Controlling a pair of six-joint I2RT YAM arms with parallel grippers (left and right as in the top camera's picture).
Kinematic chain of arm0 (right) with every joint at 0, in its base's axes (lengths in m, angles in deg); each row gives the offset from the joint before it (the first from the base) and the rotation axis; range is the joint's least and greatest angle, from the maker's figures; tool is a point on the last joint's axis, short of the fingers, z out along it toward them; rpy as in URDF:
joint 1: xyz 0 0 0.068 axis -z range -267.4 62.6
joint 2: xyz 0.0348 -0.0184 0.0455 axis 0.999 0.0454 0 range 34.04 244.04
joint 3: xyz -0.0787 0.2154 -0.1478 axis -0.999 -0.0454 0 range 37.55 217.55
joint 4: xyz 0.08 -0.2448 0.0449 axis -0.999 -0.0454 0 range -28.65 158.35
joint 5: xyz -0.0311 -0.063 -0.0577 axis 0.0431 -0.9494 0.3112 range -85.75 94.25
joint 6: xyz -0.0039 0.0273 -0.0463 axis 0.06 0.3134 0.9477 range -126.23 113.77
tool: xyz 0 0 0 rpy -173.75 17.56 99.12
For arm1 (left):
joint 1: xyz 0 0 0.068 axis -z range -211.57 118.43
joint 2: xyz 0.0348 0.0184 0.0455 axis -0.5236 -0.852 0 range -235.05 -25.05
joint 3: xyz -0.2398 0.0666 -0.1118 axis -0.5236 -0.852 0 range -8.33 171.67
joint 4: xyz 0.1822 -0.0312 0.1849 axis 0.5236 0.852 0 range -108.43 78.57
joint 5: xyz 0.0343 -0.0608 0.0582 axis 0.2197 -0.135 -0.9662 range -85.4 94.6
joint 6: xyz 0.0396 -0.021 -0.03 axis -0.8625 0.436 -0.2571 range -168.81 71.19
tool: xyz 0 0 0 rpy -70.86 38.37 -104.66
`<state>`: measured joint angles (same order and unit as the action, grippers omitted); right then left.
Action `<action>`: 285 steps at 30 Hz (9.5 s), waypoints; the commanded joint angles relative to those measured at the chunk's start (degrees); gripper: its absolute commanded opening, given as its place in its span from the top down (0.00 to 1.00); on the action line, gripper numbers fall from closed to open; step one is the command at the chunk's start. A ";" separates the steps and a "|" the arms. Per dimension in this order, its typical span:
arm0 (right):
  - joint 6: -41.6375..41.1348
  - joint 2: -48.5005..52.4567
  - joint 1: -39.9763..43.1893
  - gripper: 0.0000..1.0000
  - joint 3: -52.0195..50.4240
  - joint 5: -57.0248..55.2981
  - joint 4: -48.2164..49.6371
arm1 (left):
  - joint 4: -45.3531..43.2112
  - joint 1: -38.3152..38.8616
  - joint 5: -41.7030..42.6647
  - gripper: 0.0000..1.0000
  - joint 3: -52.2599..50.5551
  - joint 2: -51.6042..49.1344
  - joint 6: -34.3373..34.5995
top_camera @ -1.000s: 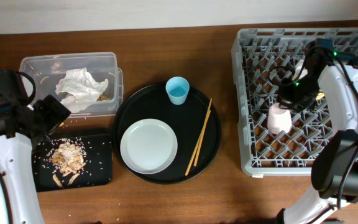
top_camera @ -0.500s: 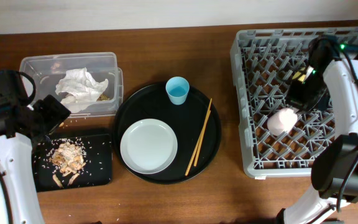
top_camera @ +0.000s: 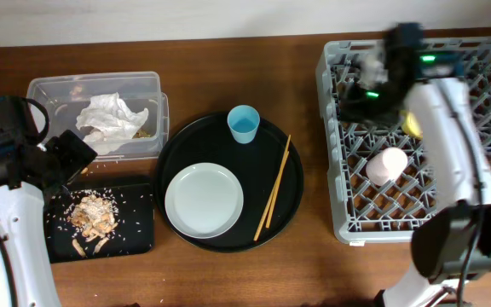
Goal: Sort waste into correct bins and load items into the dishwasher rack
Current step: 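Move the right gripper to the blue cup and grasp it, then carry the blue cup into the rack and release it, then reach the right gripper to the chopsticks and grasp one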
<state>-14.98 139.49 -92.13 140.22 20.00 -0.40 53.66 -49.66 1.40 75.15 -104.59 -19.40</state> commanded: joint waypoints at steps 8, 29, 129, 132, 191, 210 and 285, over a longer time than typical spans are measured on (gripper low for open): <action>-1.62 8.72 -26.01 0.07 1.51 -12.61 20.22 | 0.02 -0.31 -0.26 0.01 0.46 0.76 -0.33; 2.56 21.92 -33.92 0.34 1.49 -27.98 27.63 | 0.02 -0.31 -0.26 0.01 0.46 0.76 -0.33; 27.71 5.35 52.09 0.96 -30.69 70.55 13.57 | 0.02 -0.31 -0.26 0.01 0.46 0.76 -0.33; 27.67 7.13 50.75 0.96 -30.69 70.53 13.66 | 0.02 -0.31 -0.26 0.01 0.46 0.76 -0.33; -8.11 -18.86 -18.29 0.31 -8.13 -8.31 -4.22 | 0.00 -0.31 -0.26 0.01 0.46 0.76 -0.33; -28.87 8.94 -24.55 0.49 -9.20 -10.49 1.33 | 0.02 -0.31 -0.26 0.01 0.46 0.76 -0.33; -27.67 9.33 -24.44 0.96 -17.84 -10.21 11.23 | 0.00 -0.31 -0.26 0.01 0.46 0.76 -0.33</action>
<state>-43.27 149.61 -116.48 120.55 9.71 11.95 53.64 -49.66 1.35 75.15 -104.59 -19.40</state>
